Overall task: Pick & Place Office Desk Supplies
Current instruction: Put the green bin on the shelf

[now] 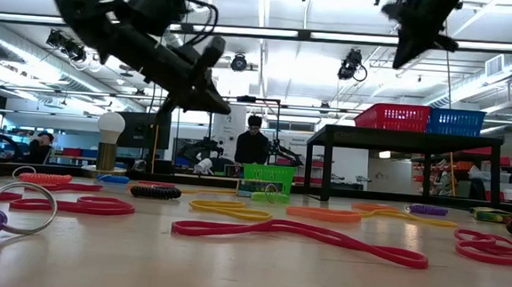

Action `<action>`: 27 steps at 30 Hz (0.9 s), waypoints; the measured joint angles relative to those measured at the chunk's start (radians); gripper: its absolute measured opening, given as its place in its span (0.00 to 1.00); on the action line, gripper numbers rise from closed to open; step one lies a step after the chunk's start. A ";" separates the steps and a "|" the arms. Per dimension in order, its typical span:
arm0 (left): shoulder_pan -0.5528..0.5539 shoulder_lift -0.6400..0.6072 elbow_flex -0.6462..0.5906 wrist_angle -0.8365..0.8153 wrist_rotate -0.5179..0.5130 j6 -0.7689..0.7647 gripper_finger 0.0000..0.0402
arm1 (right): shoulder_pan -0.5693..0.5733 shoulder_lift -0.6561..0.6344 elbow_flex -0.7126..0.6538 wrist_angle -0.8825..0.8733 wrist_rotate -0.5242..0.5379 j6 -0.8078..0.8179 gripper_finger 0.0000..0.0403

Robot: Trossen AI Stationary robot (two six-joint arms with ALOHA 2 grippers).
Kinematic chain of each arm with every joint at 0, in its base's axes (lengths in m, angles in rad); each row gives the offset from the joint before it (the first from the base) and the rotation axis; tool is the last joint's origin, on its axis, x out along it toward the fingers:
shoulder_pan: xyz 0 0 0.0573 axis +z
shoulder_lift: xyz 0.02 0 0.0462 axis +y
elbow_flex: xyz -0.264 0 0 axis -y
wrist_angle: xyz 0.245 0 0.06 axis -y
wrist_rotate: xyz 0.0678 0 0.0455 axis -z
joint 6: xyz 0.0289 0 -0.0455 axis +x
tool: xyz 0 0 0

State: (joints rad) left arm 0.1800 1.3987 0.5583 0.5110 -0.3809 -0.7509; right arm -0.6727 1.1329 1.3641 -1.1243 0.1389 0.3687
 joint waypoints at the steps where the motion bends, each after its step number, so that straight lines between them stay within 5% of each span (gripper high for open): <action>1: 0.023 0.000 0.027 -0.050 0.013 0.016 0.02 | 0.040 -0.020 -0.008 0.010 0.008 0.018 0.02; 7: 0.167 0.006 0.191 -0.366 0.088 0.079 0.02 | 0.299 -0.080 -0.029 0.056 0.160 0.100 0.02; 13: 0.318 0.044 0.275 -0.455 0.236 0.078 0.09 | 0.471 -0.079 -0.030 0.102 0.274 0.160 0.02; 27: 0.443 0.288 0.464 -0.532 0.368 0.068 0.37 | 0.537 -0.073 -0.030 0.180 0.313 0.166 0.02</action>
State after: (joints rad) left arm 0.6228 1.6865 1.0219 -0.0210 -0.0132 -0.6831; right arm -0.1356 1.0603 1.3338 -0.9447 0.4522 0.5343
